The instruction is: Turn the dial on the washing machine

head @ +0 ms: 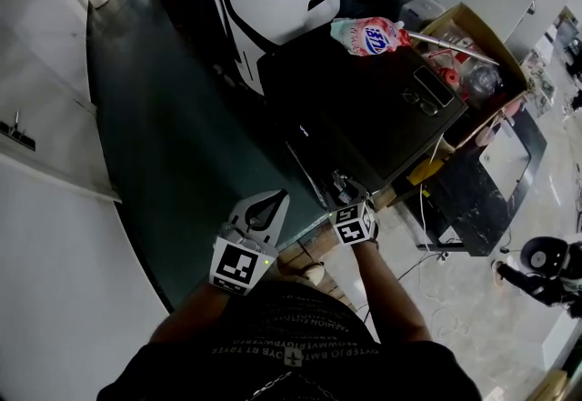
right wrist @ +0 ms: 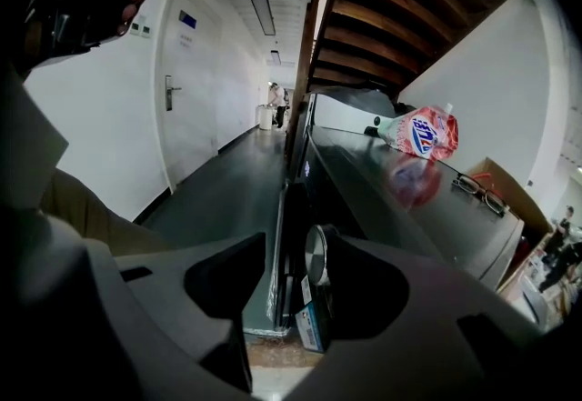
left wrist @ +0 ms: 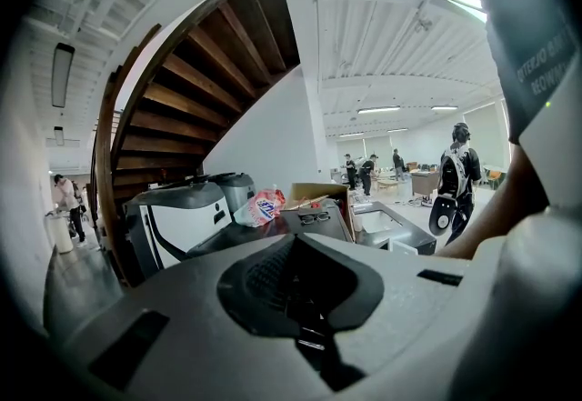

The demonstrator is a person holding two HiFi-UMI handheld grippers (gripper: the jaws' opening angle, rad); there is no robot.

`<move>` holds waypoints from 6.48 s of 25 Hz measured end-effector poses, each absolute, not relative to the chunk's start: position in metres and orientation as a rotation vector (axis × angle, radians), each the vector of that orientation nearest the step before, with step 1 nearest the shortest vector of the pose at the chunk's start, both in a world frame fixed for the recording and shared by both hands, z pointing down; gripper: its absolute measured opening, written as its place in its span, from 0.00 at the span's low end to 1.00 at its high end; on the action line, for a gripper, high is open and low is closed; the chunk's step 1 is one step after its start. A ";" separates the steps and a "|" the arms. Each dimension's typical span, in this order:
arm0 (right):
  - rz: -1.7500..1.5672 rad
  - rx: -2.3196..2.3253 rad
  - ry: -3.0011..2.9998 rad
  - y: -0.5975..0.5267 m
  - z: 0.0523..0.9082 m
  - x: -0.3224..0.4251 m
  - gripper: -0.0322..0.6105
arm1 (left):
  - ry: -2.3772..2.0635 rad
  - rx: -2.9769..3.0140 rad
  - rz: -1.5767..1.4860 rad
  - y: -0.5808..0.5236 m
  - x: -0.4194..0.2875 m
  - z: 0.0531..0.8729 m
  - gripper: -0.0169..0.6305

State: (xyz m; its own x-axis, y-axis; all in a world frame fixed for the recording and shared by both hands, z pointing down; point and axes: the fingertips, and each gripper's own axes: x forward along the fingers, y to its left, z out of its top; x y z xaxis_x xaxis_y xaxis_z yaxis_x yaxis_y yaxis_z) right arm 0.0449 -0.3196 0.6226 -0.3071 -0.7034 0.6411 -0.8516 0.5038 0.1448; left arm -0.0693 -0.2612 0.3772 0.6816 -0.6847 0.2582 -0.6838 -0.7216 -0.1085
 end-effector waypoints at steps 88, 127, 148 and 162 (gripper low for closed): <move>0.258 1.273 -2.076 -0.333 0.613 0.041 0.37 | 1.288 -2.847 -0.431 -0.275 -0.113 0.364 0.03; 0.316 1.224 -2.000 -0.318 0.639 0.043 0.40 | 1.338 -2.837 -0.406 -0.253 -0.127 0.364 0.03; 0.017 1.439 -2.587 -0.243 0.378 0.025 0.05 | 1.377 -2.744 -0.272 -0.238 -0.131 0.314 0.03; 0.042 1.449 -2.633 -0.201 0.338 0.028 0.05 | 1.295 -2.760 -0.269 -0.225 -0.102 0.303 0.03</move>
State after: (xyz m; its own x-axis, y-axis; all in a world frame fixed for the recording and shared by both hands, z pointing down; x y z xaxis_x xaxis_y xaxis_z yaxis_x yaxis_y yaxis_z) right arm 0.0282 -0.2011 0.3378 -0.5281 -0.8389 0.1318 -0.8427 0.5369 0.0405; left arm -0.1017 -0.2254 0.3034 0.6271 -0.7691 0.1236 -0.7548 -0.6391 -0.1475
